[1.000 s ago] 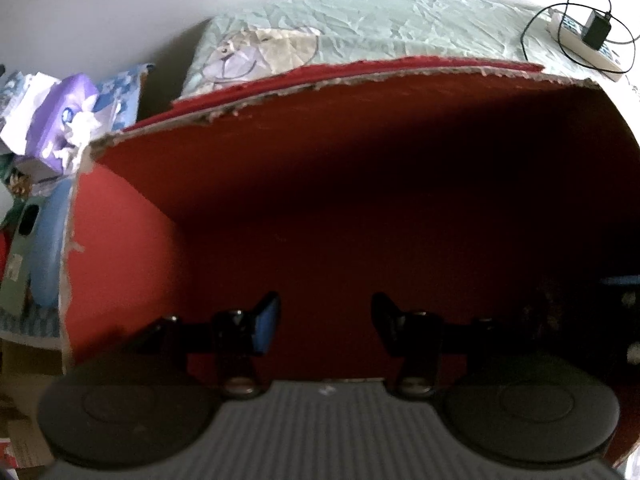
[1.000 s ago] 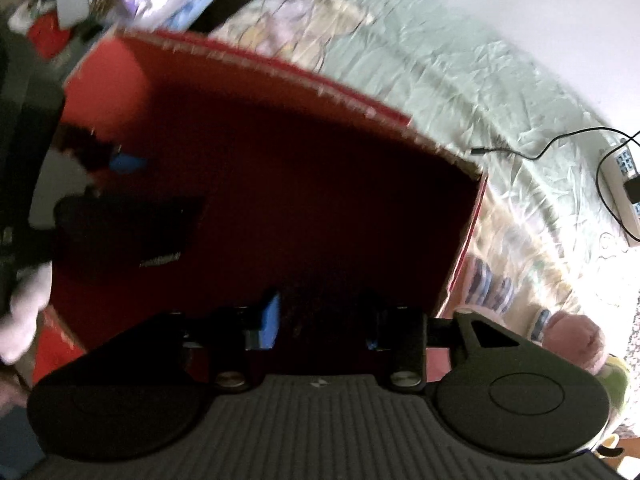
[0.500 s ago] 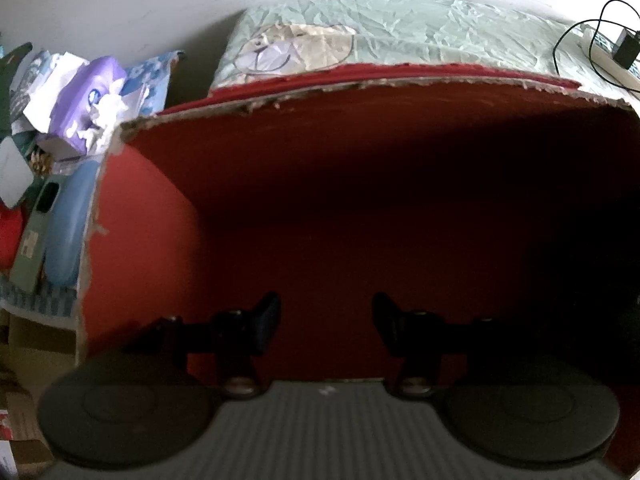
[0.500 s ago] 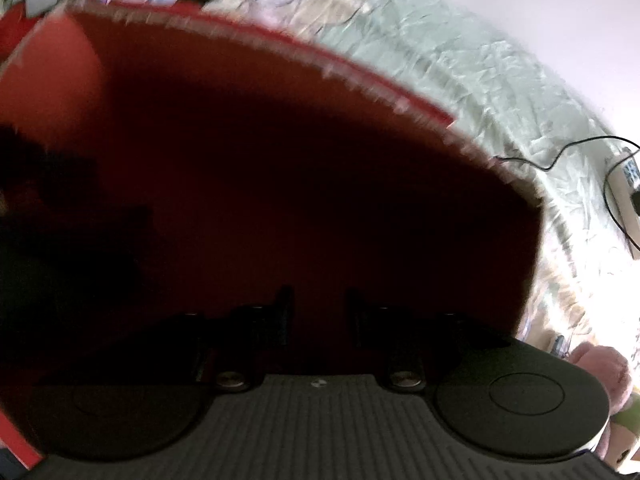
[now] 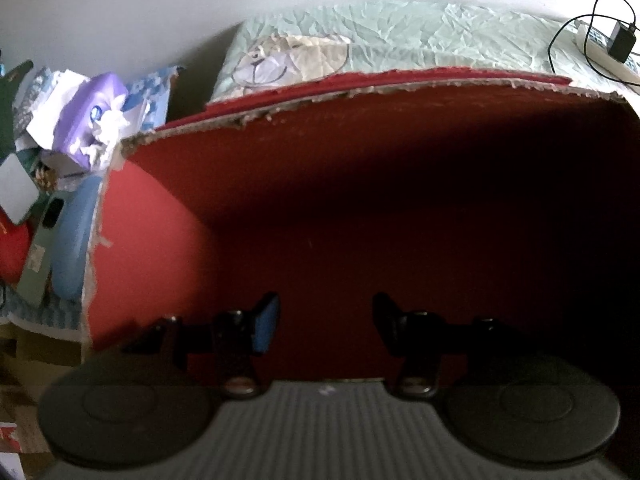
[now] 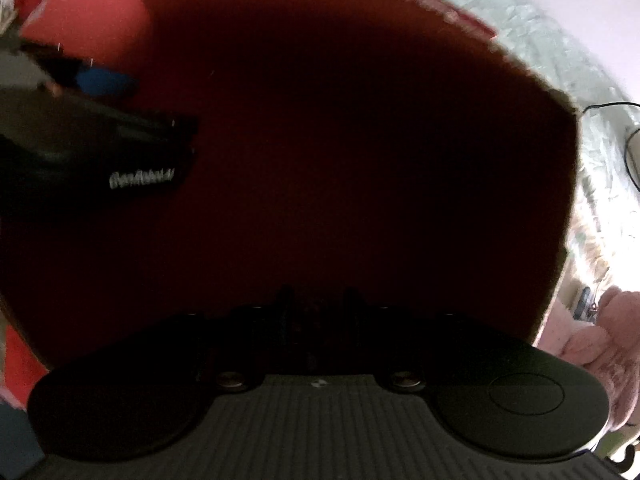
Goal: Organize objects
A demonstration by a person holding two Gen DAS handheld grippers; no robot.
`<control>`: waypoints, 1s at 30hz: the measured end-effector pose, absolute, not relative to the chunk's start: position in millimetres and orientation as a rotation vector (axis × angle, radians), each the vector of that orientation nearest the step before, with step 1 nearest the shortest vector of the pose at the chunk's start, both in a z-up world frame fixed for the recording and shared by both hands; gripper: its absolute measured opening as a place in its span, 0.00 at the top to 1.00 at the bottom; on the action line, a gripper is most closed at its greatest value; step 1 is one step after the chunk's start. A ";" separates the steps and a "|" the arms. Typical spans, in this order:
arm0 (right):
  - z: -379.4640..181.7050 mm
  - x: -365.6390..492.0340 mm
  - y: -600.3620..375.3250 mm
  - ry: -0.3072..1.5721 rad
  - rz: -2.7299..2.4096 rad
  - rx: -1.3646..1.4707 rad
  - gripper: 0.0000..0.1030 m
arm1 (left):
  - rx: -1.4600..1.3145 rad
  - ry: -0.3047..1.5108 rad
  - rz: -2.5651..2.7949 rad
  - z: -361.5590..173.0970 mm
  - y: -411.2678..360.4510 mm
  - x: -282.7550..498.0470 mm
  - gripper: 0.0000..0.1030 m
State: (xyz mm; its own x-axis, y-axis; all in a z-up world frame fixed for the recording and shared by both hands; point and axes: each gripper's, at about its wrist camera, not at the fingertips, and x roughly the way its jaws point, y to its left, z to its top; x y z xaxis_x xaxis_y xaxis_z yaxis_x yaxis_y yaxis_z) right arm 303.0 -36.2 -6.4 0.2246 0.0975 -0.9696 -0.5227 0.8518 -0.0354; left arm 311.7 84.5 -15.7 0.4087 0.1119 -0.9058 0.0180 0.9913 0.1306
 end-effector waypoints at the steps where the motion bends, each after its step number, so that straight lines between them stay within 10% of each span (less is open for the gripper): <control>1: -3.6 303.4 -39.2 1.259 0.432 -0.360 0.73 | 0.134 1.143 0.062 -15.4 83.9 311.3 0.47; 30: 34.6 225.6 -102.8 0.833 0.356 0.045 0.71 | 0.166 0.971 0.186 27.8 66.8 254.9 0.47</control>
State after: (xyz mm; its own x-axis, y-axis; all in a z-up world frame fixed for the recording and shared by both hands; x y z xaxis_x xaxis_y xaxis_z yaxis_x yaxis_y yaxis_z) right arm 225.6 -102.8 34.6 0.6173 0.3267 -0.7157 -0.2919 0.9399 0.1772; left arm 254.9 66.8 27.8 0.5510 0.2307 -0.8020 -0.0827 0.9714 0.2227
